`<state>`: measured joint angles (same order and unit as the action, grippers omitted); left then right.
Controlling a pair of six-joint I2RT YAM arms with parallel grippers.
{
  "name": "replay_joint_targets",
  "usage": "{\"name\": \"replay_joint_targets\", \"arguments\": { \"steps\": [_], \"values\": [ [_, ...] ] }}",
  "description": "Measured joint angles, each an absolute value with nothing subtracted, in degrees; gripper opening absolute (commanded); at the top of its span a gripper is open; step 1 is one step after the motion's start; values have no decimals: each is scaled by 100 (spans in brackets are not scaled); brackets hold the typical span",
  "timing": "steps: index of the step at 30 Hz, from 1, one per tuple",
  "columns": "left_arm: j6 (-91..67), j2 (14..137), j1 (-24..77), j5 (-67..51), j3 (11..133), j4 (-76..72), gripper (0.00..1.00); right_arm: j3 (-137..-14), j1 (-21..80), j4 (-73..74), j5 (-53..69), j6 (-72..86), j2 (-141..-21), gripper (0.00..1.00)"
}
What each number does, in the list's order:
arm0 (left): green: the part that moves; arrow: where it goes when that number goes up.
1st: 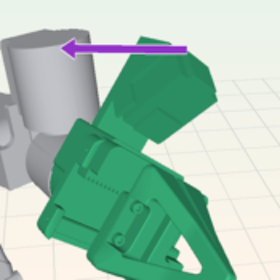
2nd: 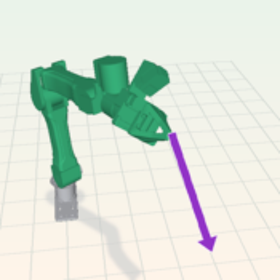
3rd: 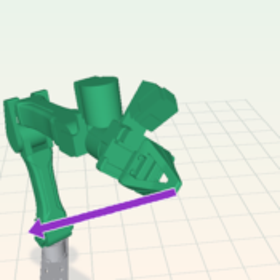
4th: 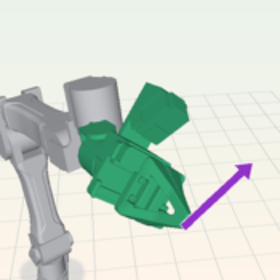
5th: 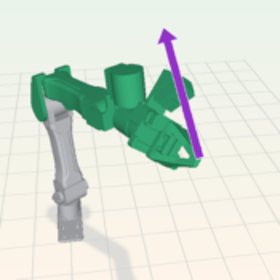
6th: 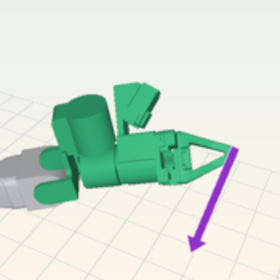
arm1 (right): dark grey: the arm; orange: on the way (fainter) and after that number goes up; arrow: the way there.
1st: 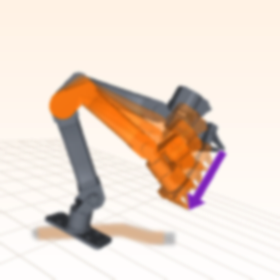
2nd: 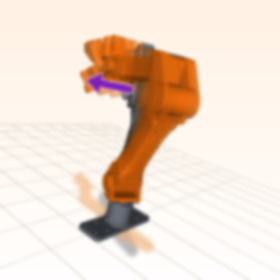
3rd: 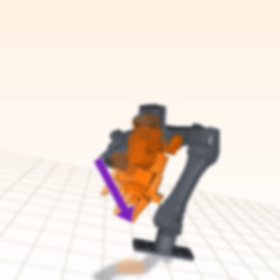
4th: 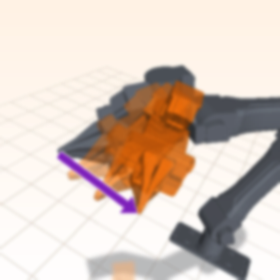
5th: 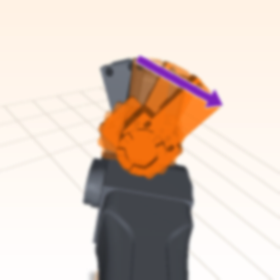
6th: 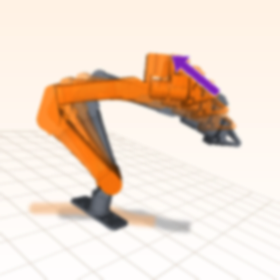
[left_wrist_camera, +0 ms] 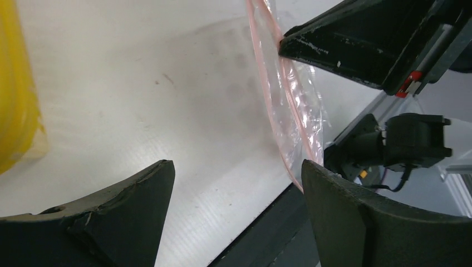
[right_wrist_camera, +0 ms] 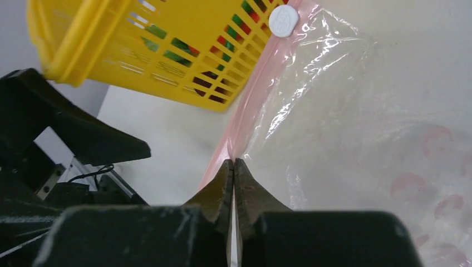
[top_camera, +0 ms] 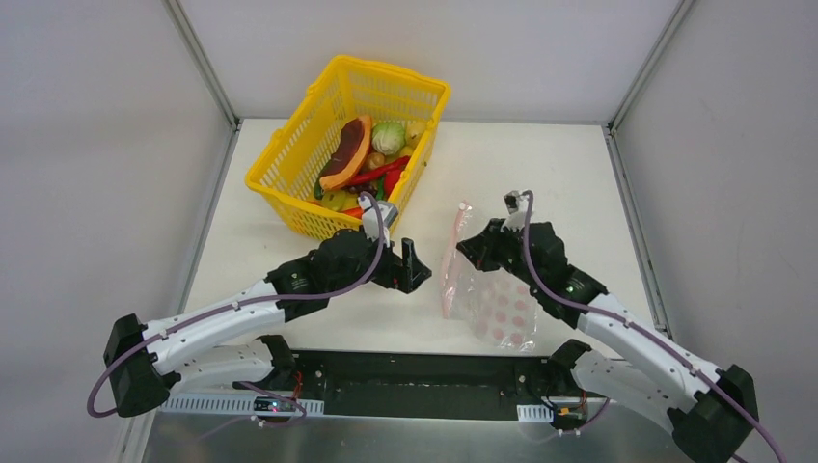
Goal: Place the food in the zip-top bag and seal the zipper
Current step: Pick up the zipper food storage bag at the center of the board, then open the zipper of the food storage bag.
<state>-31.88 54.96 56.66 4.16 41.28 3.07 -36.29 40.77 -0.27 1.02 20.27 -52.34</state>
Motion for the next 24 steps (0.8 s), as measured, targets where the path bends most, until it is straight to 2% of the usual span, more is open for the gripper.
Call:
{"name": "replay_joint_targets", "arguments": {
  "steps": [4,7,10,15,19,21,24],
  "values": [
    [-3369,5793,5669,-40,4246,-191,85,-3144,4047,-373,338,2051,-4429,0],
    [-3457,6001,5669,-281,4305,-454,80,-3033,4040,-493,462,2053,-4125,0],
    [-3524,6278,5669,-484,4460,-519,71,-3013,4036,-554,567,2075,-3975,0],
    [-3500,6495,5745,-591,4737,-338,51,-3009,4036,-578,600,2191,-3846,0],
    [-3402,6525,5793,-661,4873,-207,49,-3009,4036,-582,596,2316,-3658,0],
    [-3363,6608,5822,-755,5000,-123,45,-3009,4036,-596,582,2383,-3605,0],
    [-3321,6766,5924,-871,5214,-23,26,-3009,4036,-631,543,2512,-3586,0]
  ]
}}
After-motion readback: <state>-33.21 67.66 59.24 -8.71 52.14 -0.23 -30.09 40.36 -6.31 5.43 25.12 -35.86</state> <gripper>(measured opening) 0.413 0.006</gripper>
